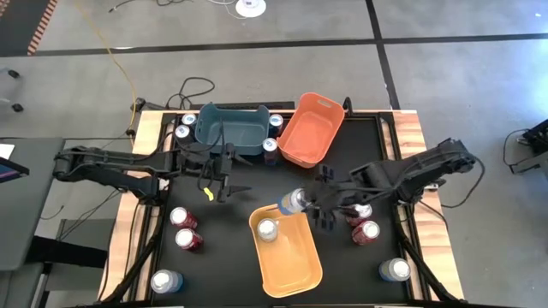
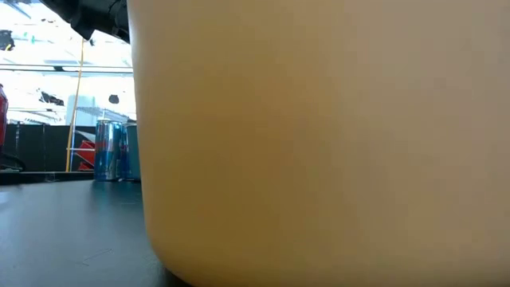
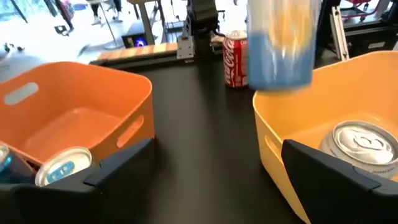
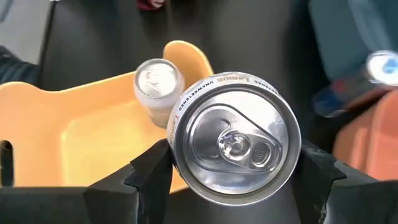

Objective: Sort soda cans
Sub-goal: Put the blue white soda can into the yellow bin

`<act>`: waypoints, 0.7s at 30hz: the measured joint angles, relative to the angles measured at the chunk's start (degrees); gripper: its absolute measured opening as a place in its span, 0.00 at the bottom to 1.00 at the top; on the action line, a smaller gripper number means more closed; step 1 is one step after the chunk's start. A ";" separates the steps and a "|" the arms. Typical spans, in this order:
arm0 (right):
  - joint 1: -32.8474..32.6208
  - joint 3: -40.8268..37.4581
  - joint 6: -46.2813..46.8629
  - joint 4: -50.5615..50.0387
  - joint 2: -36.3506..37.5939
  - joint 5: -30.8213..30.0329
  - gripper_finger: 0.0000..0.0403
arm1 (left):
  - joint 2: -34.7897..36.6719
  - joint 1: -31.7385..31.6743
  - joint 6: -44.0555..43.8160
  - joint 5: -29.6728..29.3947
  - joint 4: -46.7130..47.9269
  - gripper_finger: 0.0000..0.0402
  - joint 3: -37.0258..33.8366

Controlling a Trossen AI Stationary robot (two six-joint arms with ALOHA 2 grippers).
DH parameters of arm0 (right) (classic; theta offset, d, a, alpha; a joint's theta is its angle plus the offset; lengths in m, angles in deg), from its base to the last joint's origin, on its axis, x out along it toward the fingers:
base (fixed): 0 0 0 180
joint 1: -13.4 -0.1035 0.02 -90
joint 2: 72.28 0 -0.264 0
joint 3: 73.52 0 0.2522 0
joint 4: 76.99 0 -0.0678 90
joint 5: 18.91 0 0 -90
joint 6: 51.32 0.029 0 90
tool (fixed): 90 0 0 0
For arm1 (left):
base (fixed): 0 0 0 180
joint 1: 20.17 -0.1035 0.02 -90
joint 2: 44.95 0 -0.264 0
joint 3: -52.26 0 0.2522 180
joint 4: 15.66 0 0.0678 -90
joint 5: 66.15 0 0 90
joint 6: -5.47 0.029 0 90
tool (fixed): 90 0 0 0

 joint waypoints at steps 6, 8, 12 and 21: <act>0.50 3.39 0.38 -0.69 -6.39 8.67 0.63 | 0.00 0.00 0.67 -0.02 -1.30 0.87 0.00; 0.91 4.46 0.89 -2.56 -8.47 10.86 0.63 | 0.02 0.00 0.69 -0.02 -1.38 0.87 0.00; 2.04 5.72 1.09 -4.56 -11.89 11.52 0.63 | 0.02 0.00 0.69 -0.04 -1.20 0.87 0.00; 4.96 6.13 0.91 -5.85 -18.45 13.91 0.63 | 0.02 0.02 0.32 -0.09 -1.07 0.87 -0.80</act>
